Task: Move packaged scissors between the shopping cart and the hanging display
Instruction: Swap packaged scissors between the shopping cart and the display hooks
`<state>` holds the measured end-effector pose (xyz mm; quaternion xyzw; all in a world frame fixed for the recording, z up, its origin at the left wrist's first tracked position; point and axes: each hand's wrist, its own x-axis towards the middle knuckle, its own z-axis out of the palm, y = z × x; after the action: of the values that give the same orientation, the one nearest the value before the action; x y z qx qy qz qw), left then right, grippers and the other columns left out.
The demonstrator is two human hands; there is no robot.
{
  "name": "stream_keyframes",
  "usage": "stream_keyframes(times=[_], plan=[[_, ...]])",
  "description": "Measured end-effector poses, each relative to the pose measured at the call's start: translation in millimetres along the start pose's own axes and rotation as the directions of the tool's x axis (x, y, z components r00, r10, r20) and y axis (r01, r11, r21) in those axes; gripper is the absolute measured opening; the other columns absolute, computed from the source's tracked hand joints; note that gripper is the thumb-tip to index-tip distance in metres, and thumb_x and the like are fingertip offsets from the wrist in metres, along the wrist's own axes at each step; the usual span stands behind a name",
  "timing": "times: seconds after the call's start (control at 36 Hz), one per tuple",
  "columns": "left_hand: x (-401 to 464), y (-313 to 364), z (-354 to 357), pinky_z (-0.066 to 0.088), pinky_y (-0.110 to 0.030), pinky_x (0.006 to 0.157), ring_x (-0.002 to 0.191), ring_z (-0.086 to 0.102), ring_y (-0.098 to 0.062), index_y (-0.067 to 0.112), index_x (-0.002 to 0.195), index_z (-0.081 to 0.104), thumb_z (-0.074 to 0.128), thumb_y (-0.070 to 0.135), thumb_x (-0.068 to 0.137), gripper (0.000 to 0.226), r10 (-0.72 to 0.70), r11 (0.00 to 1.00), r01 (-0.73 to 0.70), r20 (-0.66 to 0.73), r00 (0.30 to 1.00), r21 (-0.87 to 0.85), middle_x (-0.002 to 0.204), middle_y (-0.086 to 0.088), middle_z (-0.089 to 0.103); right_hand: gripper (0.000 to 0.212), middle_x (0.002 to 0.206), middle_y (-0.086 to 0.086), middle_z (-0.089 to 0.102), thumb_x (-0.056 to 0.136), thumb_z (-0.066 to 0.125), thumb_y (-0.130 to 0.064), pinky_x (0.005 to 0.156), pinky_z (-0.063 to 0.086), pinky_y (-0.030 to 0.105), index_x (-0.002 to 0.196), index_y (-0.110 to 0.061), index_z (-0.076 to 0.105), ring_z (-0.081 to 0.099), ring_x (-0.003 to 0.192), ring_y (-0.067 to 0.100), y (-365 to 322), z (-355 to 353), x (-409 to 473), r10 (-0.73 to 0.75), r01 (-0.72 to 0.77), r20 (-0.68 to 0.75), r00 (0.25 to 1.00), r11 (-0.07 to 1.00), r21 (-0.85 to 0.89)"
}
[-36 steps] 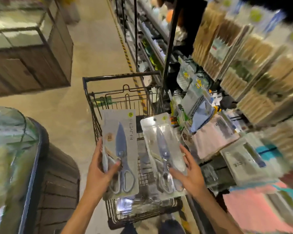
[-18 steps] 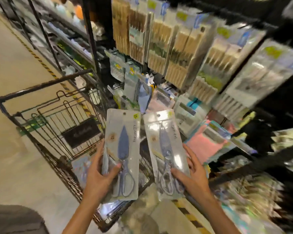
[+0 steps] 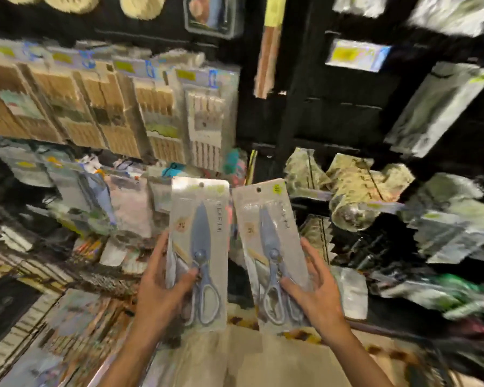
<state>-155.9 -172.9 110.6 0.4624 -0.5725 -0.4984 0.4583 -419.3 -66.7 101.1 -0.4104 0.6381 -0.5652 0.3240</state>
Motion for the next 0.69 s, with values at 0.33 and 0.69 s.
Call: stream_keyframes(times=[0.33, 0.69], plan=[[-67, 57, 180, 0.042, -0.048, 0.113, 0.137, 0.049, -0.021, 0.056, 0.146, 0.034, 0.081, 0.026, 0.083, 0.084, 0.142, 0.988, -0.153, 0.264, 0.954, 0.018, 0.148, -0.006, 0.052, 0.080, 0.130, -0.027, 0.061, 0.082, 0.082, -0.014, 0.091, 0.054, 0.017, 0.147, -0.039, 0.043, 0.060, 0.120, -0.001, 5, -195, -72, -0.108, 0.088, -0.286, 0.952, 0.993, -0.082], [-103, 95, 266, 0.046, -0.001, 0.084, 0.123, 0.045, 0.021, 0.046, 0.149, 0.036, 0.077, 0.010, 0.084, 0.084, 0.231, 0.971, -0.238, 0.286, 0.930, -0.009, 0.137, 0.044, 0.044, 0.079, 0.115, -0.036, 0.065, 0.082, 0.080, -0.009, 0.083, 0.053, 0.010, 0.147, -0.034, 0.043, 0.063, 0.109, -0.007, 0, -289, -96, -0.151, 0.140, -0.388, 0.909, 0.989, -0.058]])
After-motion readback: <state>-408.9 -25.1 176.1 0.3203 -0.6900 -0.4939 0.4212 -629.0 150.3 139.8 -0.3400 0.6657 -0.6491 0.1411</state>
